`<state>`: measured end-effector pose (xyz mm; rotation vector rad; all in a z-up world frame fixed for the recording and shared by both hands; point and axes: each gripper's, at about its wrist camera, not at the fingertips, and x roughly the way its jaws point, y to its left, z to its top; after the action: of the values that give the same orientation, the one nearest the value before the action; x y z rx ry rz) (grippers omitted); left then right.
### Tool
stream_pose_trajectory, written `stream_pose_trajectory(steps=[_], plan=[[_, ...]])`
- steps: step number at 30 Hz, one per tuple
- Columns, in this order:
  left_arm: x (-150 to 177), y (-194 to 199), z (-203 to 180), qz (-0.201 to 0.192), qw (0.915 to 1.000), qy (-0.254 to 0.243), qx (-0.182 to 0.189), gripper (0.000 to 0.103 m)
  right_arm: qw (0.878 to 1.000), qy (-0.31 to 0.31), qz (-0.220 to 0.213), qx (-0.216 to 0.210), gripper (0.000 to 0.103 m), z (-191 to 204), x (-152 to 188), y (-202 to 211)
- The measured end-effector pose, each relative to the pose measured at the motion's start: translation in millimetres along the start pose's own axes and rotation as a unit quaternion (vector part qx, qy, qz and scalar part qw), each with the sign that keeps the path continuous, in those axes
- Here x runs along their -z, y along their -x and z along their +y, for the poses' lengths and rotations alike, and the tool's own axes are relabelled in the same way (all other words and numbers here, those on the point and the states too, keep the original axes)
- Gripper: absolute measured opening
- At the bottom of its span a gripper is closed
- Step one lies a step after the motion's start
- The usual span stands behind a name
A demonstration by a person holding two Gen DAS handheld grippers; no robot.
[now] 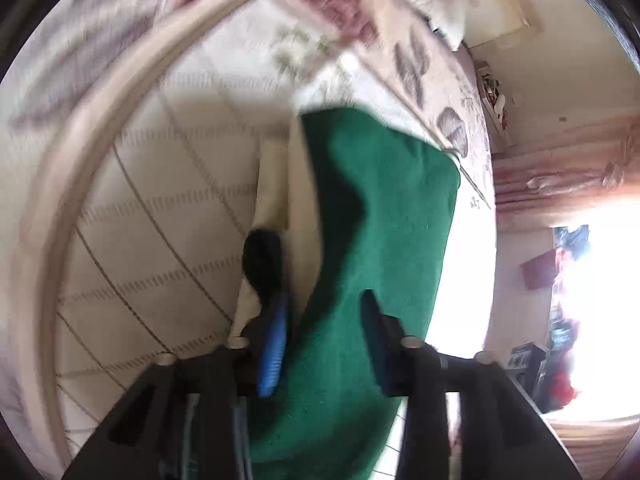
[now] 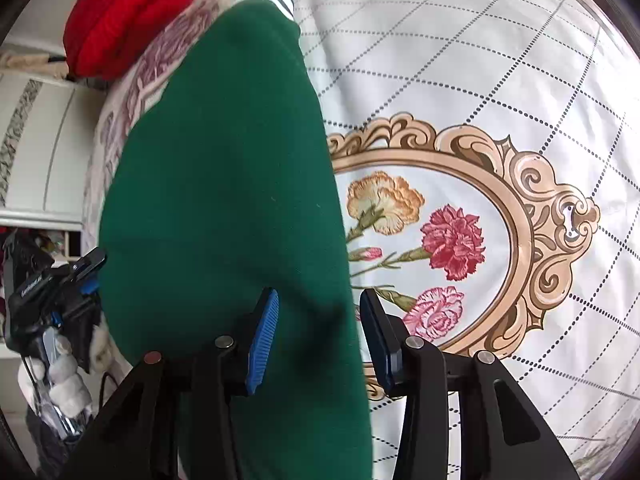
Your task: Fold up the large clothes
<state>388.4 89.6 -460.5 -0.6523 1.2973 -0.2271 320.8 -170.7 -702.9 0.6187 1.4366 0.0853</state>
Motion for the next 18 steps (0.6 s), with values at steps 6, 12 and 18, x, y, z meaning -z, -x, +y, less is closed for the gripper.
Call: stream_pose_trajectory(steps=[6, 12, 18], plan=[[-17.3, -55.3, 10.6, -0.003, 0.9818, -0.088, -0.168, 0.054, 0.998, -0.045, -0.022, -0.023, 0.045, -9.2, -8.5, 1.7], [-26.4, -40.3, 42.9, 0.016, 0.9942, -0.023, -0.104, 0.049, 0.997, -0.005, -0.017, -0.078, 0.045, 3.2, -3.6, 3.4], [1.9, -18.5, 4.3, 0.007, 0.9858, -0.081, -0.147, 0.056, 0.997, 0.073, 0.0, 0.027, 0.022, 29.8, -18.0, -49.6]])
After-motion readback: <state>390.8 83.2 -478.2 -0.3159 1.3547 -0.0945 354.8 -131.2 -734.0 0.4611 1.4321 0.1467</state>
